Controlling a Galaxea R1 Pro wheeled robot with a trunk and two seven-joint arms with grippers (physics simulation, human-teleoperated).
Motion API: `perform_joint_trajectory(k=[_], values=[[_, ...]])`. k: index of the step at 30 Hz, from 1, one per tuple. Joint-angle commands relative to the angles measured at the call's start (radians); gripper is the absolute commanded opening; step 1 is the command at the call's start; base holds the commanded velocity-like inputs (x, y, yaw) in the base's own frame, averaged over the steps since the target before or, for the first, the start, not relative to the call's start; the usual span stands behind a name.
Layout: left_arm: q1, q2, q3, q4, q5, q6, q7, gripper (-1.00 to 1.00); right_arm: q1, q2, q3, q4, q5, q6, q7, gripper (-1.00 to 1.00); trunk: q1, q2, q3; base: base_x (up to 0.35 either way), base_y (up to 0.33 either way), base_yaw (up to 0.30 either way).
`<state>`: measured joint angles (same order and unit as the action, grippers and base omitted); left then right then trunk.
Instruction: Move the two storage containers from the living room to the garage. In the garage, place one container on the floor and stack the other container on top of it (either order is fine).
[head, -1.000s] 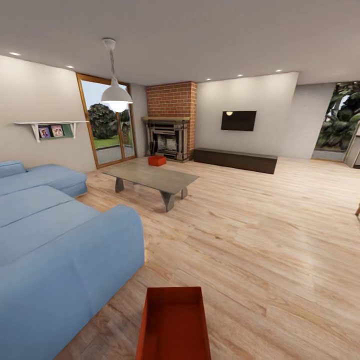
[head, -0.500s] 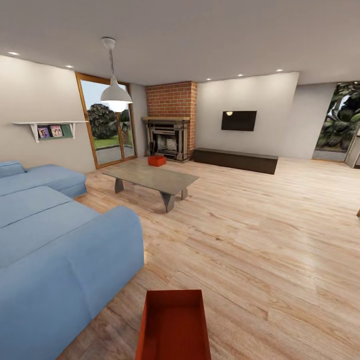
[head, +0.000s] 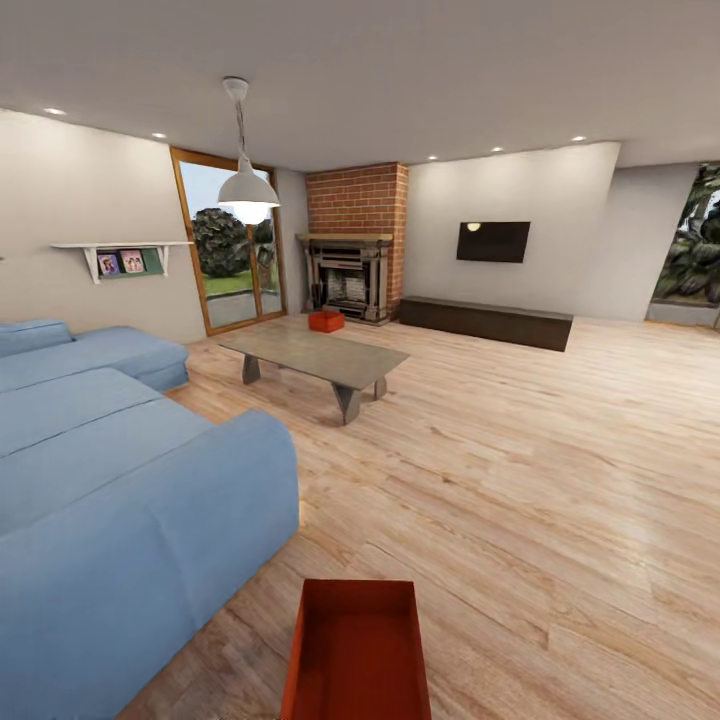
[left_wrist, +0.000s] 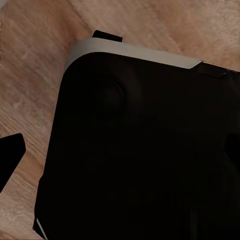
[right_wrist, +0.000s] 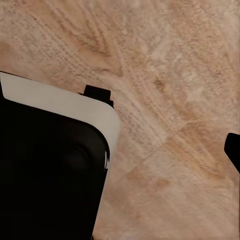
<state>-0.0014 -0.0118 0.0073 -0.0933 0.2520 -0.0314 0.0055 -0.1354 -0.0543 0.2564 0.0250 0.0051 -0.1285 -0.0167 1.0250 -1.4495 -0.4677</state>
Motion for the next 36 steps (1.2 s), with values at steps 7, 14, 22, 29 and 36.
perform_joint_trajectory(k=[7, 14, 22, 29, 36], values=[[0.0, -0.001, 0.001, 0.0, 0.006, -0.002, 0.001, 1.0, -0.001, -0.001, 0.003, 0.003, 0.002, -0.009, -0.002, 1.0, 0.0, 0.0, -0.001, 0.0, 0.0, 0.071], [0.0, -0.001, 0.002, -0.001, 0.006, -0.002, 0.001, 1.0, -0.001, -0.002, 0.003, 0.003, 0.001, -0.008, -0.002, 1.0, 0.0, 0.0, -0.001, 0.0, 0.0, 0.006], [0.0, -0.001, 0.001, 0.0, 0.006, -0.002, 0.001, 1.0, -0.001, -0.002, 0.003, 0.003, 0.001, -0.009, -0.002, 1.0, 0.0, 0.0, -0.001, 0.119, 0.0, 0.0], [0.0, -0.002, 0.002, -0.001, 0.006, -0.002, 0.001, 1.0, -0.001, -0.001, 0.003, 0.003, 0.001, -0.008, -0.002, 1.0, 0.0, 0.0, -0.001, 0.025, 0.0, 0.0], [0.0, -0.002, 0.002, -0.001, 0.006, -0.002, 0.001, 1.0, -0.001, -0.001, 0.002, 0.003, 0.001, -0.008, -0.002, 1.0, 0.0, 0.0, -0.001, 0.104, 0.08, 0.0]])
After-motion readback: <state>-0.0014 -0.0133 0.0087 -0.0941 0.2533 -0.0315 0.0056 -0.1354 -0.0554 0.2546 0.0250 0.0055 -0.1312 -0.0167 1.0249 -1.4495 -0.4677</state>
